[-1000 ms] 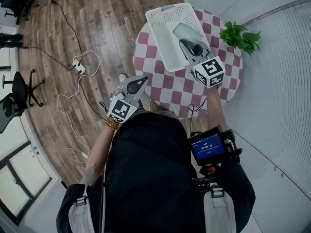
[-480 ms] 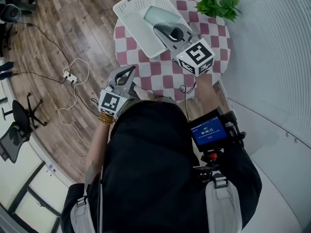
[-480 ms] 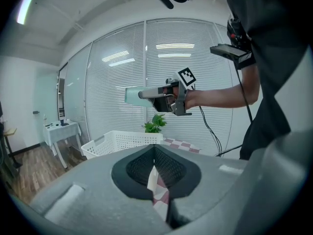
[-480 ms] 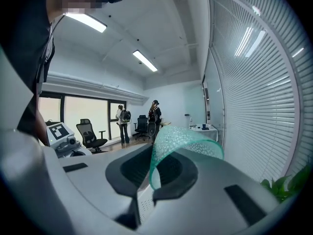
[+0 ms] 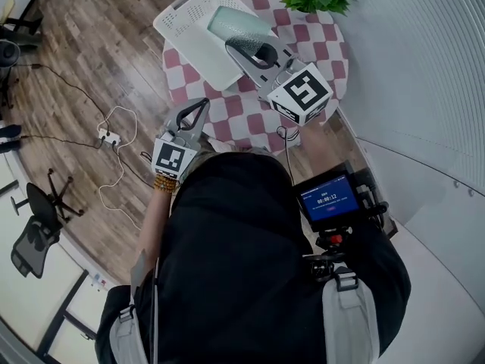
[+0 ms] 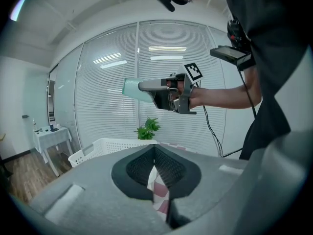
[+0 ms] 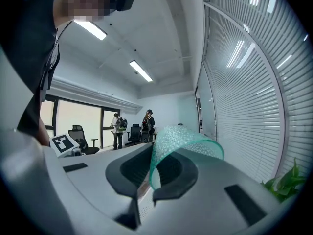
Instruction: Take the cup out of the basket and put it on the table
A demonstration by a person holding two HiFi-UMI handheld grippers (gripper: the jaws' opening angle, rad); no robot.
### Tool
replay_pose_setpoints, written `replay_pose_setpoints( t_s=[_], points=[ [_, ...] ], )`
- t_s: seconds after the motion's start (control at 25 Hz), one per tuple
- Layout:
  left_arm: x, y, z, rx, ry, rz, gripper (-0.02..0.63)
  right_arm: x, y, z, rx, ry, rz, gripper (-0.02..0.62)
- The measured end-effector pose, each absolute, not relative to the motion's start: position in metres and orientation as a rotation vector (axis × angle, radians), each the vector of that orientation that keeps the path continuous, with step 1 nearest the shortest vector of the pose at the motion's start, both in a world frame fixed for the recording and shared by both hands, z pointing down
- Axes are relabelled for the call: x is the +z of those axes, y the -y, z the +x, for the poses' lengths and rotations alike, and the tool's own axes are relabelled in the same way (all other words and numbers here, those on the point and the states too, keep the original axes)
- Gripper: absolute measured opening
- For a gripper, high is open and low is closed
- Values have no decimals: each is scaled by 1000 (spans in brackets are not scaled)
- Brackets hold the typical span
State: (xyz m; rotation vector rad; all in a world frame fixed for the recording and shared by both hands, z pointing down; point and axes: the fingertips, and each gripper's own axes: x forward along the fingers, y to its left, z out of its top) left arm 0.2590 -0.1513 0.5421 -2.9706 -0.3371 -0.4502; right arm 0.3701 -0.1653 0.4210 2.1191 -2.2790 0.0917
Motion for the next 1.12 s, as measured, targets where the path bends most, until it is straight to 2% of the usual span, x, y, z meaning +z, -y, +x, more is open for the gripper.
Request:
replay_pose_setpoints(
  t_s=[0.28,0.76,1.12],
  points=[
    [538,146,275,-409,390,-2948,5,411,145,371,16,2300,2220,21],
    [447,134,273,-145,329,-2942,5,386,103,351,-110,2207,2359,21],
    [425,130,257,-93,290,-2990,5,384,106,319,-100,2237,2375,21]
  ],
)
